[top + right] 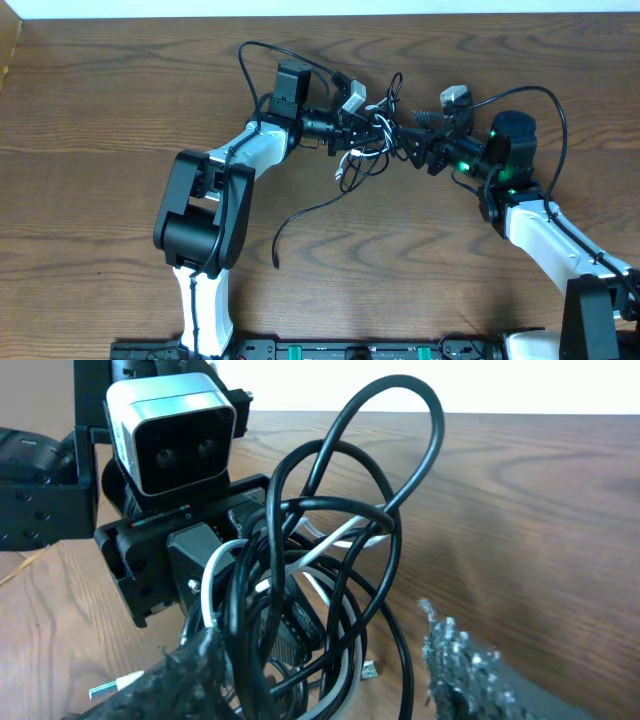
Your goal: Untangle cables
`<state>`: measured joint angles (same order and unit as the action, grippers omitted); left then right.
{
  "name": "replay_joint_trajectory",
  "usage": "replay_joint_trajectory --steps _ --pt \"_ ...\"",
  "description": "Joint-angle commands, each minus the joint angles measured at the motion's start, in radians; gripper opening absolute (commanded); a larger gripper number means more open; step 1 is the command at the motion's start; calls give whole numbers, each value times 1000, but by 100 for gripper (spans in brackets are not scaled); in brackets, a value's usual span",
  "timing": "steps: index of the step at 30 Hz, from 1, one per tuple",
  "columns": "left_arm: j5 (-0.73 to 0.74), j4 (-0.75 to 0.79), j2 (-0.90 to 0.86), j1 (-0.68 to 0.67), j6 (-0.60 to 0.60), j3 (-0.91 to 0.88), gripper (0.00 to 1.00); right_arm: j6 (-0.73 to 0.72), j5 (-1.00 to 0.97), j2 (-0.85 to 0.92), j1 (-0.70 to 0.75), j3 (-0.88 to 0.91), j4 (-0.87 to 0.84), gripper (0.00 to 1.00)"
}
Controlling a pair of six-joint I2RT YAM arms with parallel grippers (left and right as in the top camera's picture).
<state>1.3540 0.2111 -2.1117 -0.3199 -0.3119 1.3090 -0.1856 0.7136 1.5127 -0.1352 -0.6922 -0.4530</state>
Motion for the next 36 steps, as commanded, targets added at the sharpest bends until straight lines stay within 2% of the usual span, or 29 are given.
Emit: replay_joint_trajectory --steps 1,5,10,17,21,28,31,36 --pt "-1 7 29 -9 -5 17 8 1 -24 8 -11 0 19 57" --pt "-19 8 29 -9 -1 17 7 27 -34 8 -11 0 70 56" --pt "-27 8 29 -18 10 17 7 31 -34 8 -17 0 84 62" --pt "-183 8 29 -24 67 17 8 31 -34 8 -64 0 87 69" --pt "-188 8 29 -24 95 17 8 31 -45 8 -80 0 92 69" --pt "-188 8 29 -24 108 17 7 31 -158 12 -97 0 133 61" --pt "-188 8 29 -25 108 17 7 31 -158 12 -100 0 132 52" --pt "-188 8 29 -32 108 17 7 31 -179 12 -102 0 132 43"
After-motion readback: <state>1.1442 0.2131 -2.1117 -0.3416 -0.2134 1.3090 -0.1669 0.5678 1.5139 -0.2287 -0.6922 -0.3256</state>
